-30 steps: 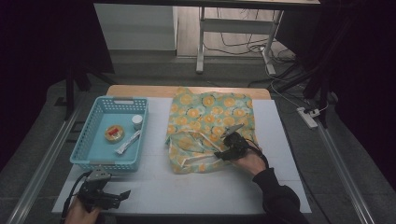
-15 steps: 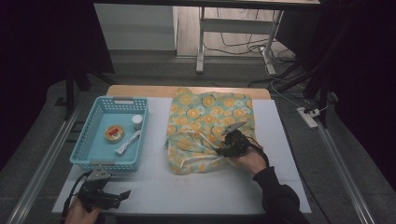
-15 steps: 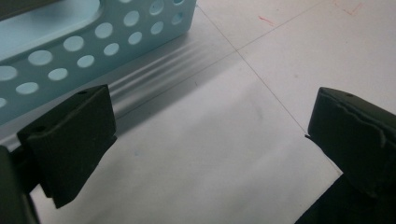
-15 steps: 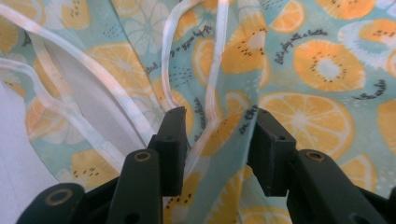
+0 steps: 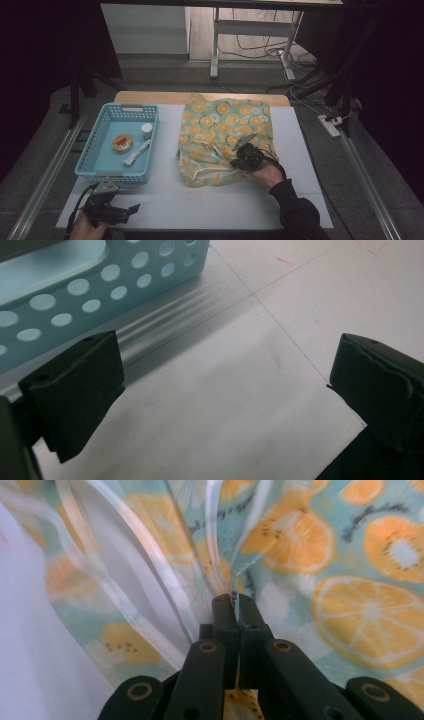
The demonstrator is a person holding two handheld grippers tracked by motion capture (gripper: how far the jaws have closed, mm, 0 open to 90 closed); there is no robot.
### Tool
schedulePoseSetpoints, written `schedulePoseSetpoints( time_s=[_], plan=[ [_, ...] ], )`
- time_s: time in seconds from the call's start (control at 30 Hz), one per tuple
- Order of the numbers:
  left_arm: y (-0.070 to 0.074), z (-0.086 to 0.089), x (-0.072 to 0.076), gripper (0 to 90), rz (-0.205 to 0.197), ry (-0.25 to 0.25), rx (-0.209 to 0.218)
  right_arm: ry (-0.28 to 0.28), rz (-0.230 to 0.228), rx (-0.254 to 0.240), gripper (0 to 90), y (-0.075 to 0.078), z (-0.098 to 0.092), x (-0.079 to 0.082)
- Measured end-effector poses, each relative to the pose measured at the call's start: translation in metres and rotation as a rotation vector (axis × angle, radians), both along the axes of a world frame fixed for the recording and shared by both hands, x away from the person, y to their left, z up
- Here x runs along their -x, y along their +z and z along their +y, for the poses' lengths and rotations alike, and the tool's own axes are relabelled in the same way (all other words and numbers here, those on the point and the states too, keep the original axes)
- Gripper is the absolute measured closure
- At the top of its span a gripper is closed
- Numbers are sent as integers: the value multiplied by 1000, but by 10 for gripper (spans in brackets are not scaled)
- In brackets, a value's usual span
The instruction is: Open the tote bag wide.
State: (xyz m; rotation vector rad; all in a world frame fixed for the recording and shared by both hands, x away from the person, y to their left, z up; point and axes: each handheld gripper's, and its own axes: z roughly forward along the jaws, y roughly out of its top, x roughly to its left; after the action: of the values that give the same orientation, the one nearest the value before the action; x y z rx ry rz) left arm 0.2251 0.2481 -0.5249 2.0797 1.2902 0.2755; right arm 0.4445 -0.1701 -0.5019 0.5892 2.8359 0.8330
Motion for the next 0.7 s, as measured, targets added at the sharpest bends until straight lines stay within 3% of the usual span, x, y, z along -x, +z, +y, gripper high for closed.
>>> schedulePoseSetpoints(
  time_s=[0.03,0.07,0.2,0.33,0.43,0.6,0.7],
  plan=[
    [0,0,0,15,1,0,0,0,0,0,896,0,0,0],
    [0,0,0,15,2,0,1,-20,-5,-36,896,7,-4,-2],
    [0,0,0,15,2,0,-2,-42,-17,-90,895,19,-10,-6],
    [0,0,-1,15,3,1,-4,-70,-37,-112,895,26,-11,-10],
    [0,0,0,15,3,1,-4,-73,-37,-99,894,22,-10,-12],
    [0,0,0,15,3,1,-3,-62,-25,-39,879,4,-5,-16],
    [0,0,0,15,2,0,-2,-55,-14,-27,777,-1,-3,-16]
  ],
)
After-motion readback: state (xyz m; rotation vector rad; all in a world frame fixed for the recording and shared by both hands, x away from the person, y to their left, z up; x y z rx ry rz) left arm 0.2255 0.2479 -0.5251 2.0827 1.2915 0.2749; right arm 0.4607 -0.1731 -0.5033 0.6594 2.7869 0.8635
